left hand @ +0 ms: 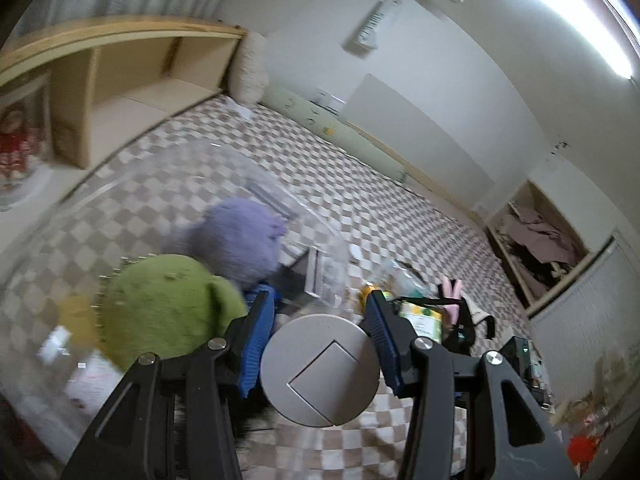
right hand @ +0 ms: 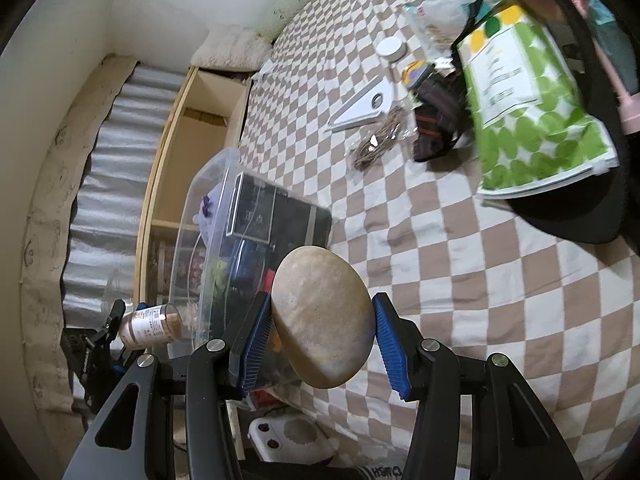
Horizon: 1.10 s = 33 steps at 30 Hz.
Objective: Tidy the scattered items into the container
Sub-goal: 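Carry the toothpick jar with the left gripper and stone with the right toward the box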
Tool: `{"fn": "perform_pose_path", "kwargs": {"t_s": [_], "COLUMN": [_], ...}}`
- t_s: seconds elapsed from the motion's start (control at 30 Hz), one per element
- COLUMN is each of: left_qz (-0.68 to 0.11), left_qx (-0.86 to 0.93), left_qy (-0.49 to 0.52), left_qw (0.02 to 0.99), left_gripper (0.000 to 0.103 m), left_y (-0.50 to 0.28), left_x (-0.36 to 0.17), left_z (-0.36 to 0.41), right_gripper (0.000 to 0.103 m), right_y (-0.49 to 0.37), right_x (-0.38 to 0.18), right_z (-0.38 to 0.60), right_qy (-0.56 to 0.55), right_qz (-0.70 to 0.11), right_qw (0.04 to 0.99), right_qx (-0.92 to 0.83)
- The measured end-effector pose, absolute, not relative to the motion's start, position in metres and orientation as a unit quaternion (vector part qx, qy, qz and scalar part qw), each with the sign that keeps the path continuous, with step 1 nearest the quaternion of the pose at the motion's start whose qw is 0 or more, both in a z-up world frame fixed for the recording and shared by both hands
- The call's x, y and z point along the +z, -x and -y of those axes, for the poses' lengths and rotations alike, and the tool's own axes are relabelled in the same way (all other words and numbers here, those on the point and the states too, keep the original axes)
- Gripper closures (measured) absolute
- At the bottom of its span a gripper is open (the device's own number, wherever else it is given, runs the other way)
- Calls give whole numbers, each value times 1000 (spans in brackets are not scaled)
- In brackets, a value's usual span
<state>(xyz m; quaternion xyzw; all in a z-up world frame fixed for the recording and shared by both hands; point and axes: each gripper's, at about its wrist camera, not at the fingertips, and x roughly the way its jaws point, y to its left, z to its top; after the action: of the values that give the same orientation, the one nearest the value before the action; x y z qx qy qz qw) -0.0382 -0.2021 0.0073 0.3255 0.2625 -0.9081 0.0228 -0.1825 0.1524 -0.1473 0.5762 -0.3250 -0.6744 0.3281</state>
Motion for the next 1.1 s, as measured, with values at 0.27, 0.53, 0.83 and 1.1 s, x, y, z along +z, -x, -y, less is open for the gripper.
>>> {"fn": "perform_pose_path", "kwargs": {"t_s": [0.27, 0.53, 0.83, 1.1], "left_qz": [-238, -181, -135, -137], "left_qx": [-902, -899, -875, -888], "left_qy": [-356, -387, -457, -430], "left_qw": [64, 95, 88, 89], "left_gripper": [55, 55, 54, 25], "left_y": [23, 3, 9, 13], "left_x": [-10, -18, -44, -32], "left_z": [220, 229, 218, 215], "right_gripper": [51, 51, 51, 51], "right_y": [180, 178, 174, 171], "right_x": [-151, -149, -149, -140], "right_z": [-132, -125, -117, -109], "right_qy": [-587, -589, -593, -587], "right_qz": [317, 313, 307, 287], "right_qw": [339, 344, 346, 358], "right_qx": [-663, -661, -659, -667]}}
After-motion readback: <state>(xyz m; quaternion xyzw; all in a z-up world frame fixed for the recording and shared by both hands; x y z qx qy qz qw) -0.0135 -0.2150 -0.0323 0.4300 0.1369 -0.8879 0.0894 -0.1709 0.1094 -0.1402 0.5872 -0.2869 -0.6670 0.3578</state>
